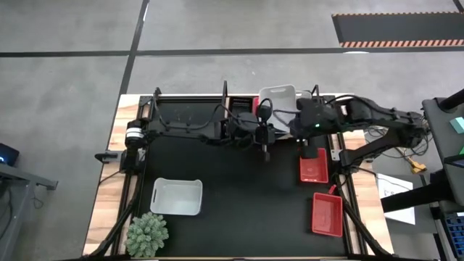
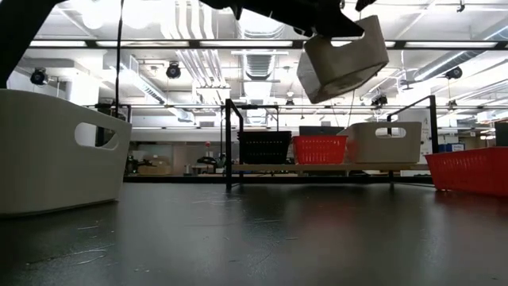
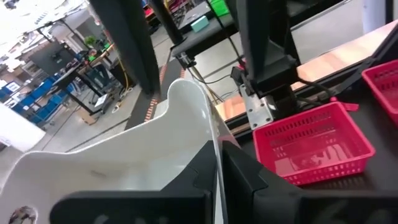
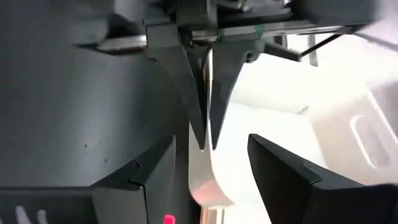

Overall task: Stack baskets on shelf by color
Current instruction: Stack the top white bin into the top of the white bin on the shelf

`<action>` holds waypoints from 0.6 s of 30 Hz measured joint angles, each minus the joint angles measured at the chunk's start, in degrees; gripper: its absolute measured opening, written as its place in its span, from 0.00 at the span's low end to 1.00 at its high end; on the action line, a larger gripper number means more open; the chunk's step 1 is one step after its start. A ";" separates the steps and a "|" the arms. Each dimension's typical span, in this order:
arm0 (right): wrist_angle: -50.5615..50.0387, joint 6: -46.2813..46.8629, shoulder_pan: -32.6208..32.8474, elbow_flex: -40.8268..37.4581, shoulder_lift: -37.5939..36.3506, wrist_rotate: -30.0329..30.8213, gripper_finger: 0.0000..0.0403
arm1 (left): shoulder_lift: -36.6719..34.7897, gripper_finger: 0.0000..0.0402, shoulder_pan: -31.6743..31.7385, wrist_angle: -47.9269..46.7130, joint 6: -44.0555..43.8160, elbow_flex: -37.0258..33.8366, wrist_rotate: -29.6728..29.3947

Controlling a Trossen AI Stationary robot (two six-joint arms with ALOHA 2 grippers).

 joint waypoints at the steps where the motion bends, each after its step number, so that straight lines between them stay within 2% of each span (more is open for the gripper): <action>1: -0.27 -0.33 -0.10 0.06 0.20 -0.11 0.48 | 0.00 0.00 -0.13 -0.02 0.00 -0.01 0.09; 18: -2.84 -3.48 -0.31 -0.97 -0.57 -2.06 0.47 | -1.14 0.00 -2.54 0.35 -0.26 1.25 0.17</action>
